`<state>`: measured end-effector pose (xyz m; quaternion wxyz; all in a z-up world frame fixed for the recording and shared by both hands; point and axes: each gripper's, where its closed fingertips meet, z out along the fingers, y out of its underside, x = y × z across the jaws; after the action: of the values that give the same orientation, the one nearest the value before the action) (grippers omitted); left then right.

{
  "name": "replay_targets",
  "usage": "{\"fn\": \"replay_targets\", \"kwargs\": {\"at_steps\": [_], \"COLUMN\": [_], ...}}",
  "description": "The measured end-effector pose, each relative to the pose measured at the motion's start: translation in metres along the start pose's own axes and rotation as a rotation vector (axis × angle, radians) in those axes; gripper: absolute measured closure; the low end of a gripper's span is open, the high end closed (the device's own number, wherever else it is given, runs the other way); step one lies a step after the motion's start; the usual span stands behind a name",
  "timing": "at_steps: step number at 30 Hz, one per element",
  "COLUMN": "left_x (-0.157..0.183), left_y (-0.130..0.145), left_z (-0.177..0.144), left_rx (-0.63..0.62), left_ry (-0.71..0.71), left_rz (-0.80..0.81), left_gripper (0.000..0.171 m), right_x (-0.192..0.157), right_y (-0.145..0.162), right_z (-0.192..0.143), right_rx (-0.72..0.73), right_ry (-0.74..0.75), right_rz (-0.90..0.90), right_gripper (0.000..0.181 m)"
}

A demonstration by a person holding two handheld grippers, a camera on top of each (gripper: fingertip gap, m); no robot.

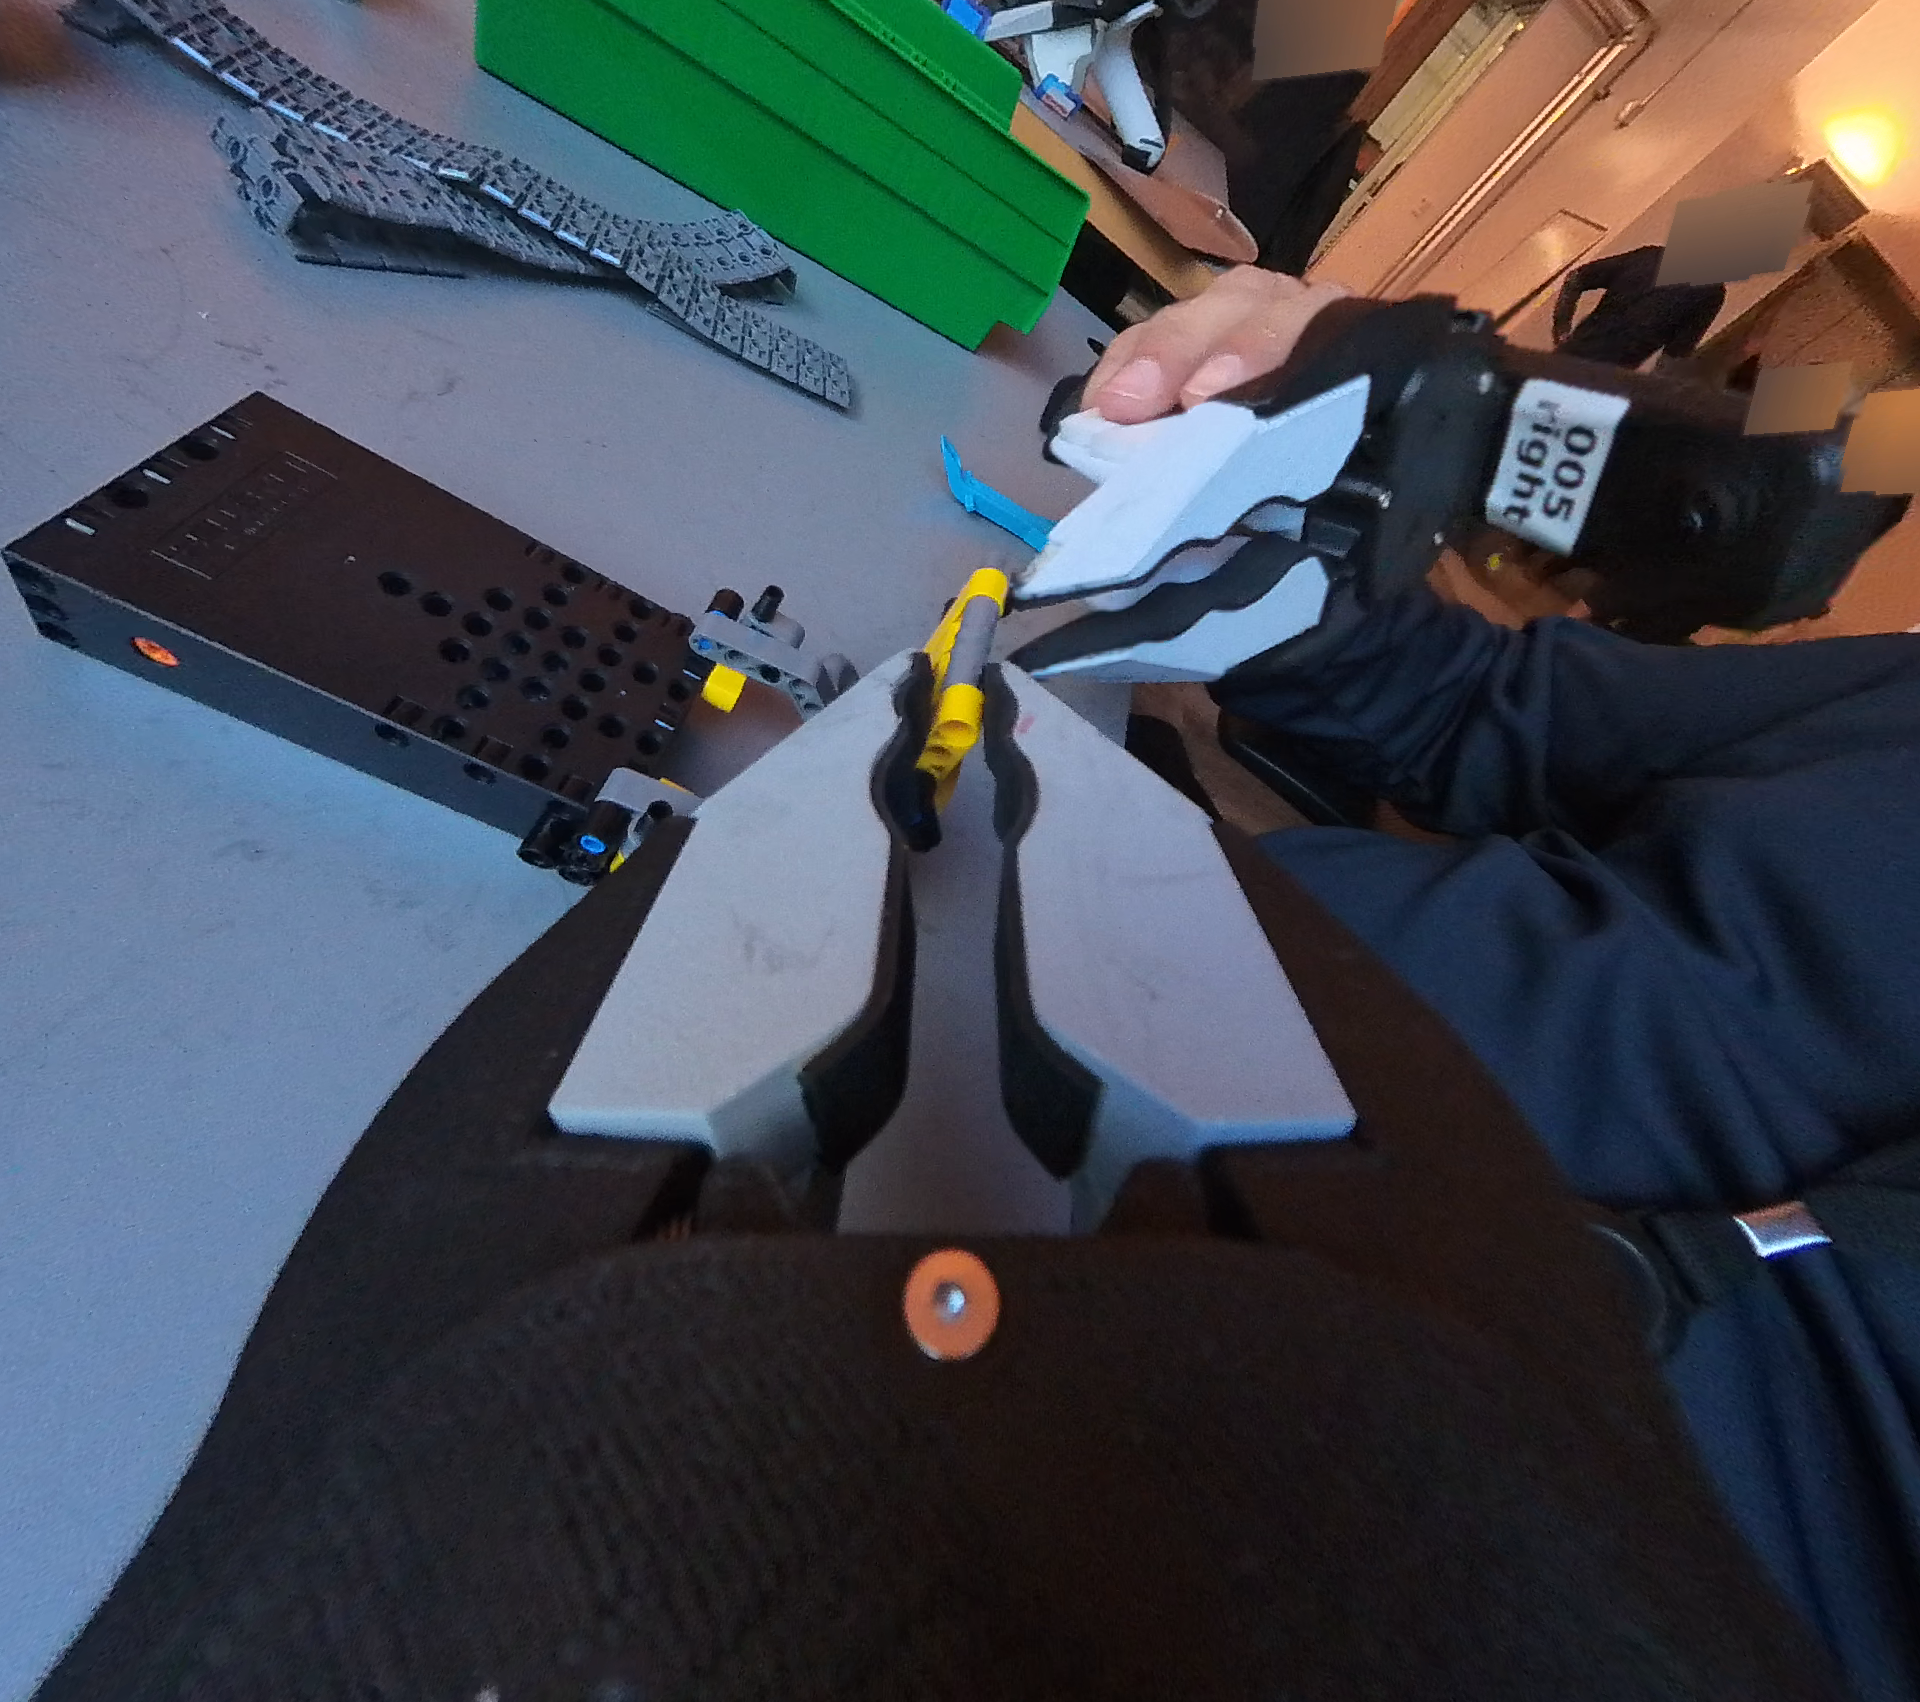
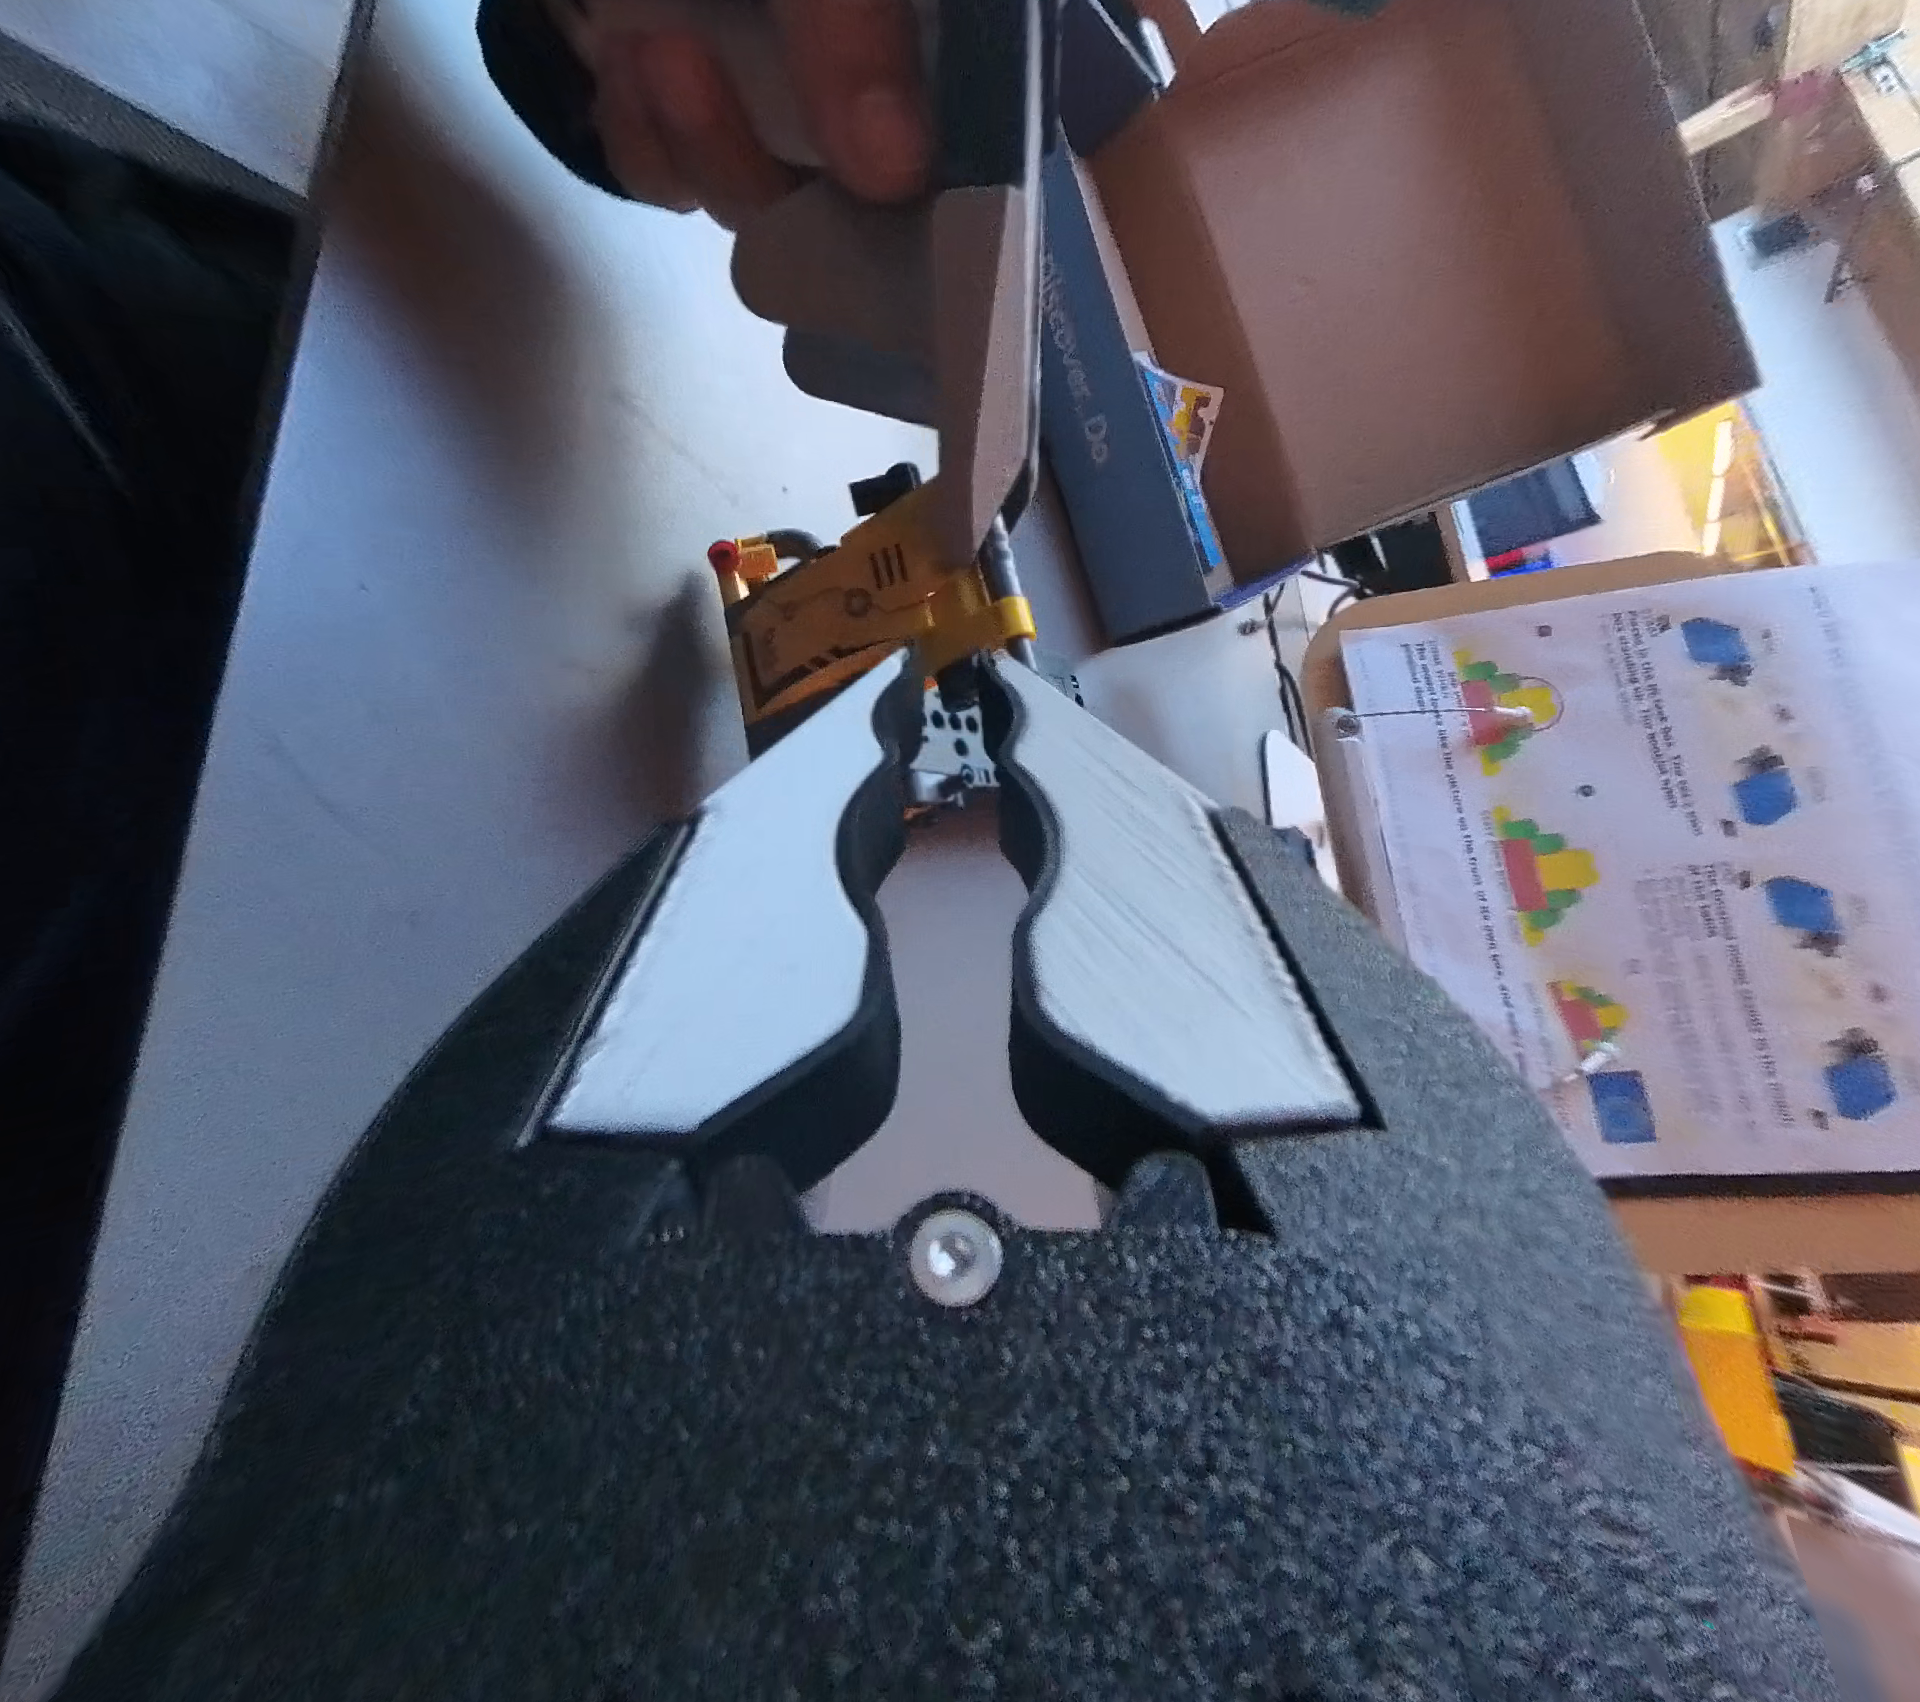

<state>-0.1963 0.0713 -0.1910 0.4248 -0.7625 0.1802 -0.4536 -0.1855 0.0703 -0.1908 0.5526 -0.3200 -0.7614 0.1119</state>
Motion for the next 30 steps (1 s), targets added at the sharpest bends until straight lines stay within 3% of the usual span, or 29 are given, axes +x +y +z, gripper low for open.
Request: {"fn": "replay_targets", "kwargs": {"at_steps": [10, 16, 18, 21, 25, 30], "left_x": [-0.001, -0.008, -0.013, -0.017, -0.011, -0.008], "left_y": [0.001, 0.004, -0.005, -0.006, -0.003, -0.002], "left_z": [0.002, 0.005, -0.001, -0.008, -0.004, -0.002], "left_rx": [0.017, 0.028, 0.09, 0.078, 0.06, 0.066], "left_ry": [0.003, -0.031, -0.039, -0.051, -0.001, 0.018], "left_rz": [-0.034, -0.034, -0.051, -0.036, -0.043, -0.01], "left_gripper": [0.164, 0.164, 0.165, 0.165, 0.165, 0.165], "right_x": [-0.001, -0.011, -0.03, -0.041, -0.015, 0.002], "right_y": [0.004, 0.012, 0.023, 0.036, 0.015, 0.02], "right_z": [0.004, 0.005, 0.009, 0.017, 0.007, 0.005], "right_rx": [-0.051, -0.052, -0.108, -0.144, 0.001, 0.081], "right_ry": [0.114, 0.029, -0.078, -0.092, -0.095, -0.266], "right_rz": [-0.261, -0.233, -0.244, -0.265, 0.076, 0.741], "right_gripper": [0.181, 0.181, 0.181, 0.181, 0.181, 0.181]}}
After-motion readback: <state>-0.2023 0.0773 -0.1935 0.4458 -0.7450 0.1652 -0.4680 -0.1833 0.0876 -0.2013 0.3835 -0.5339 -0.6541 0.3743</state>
